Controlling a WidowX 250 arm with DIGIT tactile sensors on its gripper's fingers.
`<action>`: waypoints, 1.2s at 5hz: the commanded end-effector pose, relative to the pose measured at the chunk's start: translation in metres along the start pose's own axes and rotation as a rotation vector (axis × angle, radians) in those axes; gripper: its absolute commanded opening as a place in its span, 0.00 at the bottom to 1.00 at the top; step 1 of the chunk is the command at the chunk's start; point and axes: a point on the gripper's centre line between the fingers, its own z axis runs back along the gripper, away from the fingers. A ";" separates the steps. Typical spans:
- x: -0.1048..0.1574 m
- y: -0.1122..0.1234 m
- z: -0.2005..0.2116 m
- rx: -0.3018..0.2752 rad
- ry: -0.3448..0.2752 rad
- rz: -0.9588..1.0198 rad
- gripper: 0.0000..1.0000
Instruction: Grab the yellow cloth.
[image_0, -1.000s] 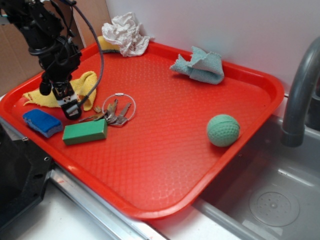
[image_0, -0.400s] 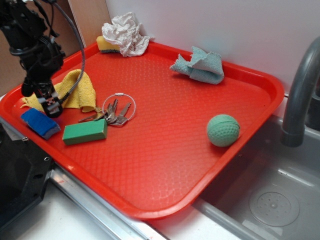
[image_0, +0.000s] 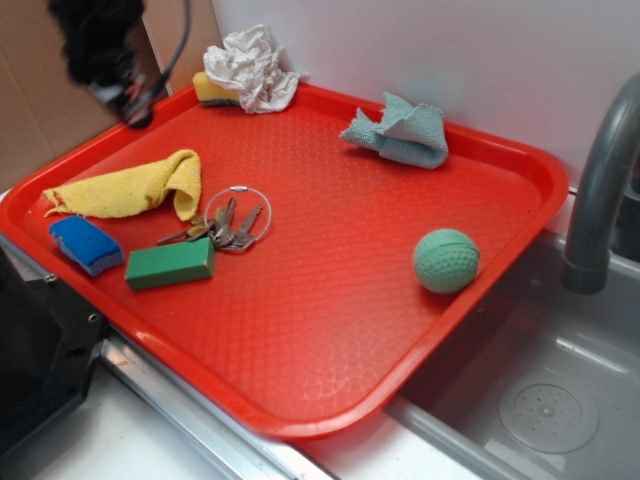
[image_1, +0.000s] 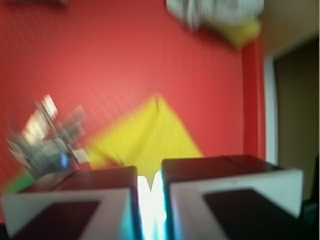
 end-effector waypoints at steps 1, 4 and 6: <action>0.032 0.007 0.100 -0.053 -0.034 0.021 0.00; -0.031 0.049 -0.003 -0.102 0.076 0.025 1.00; -0.037 0.030 -0.055 -0.162 0.090 -0.035 1.00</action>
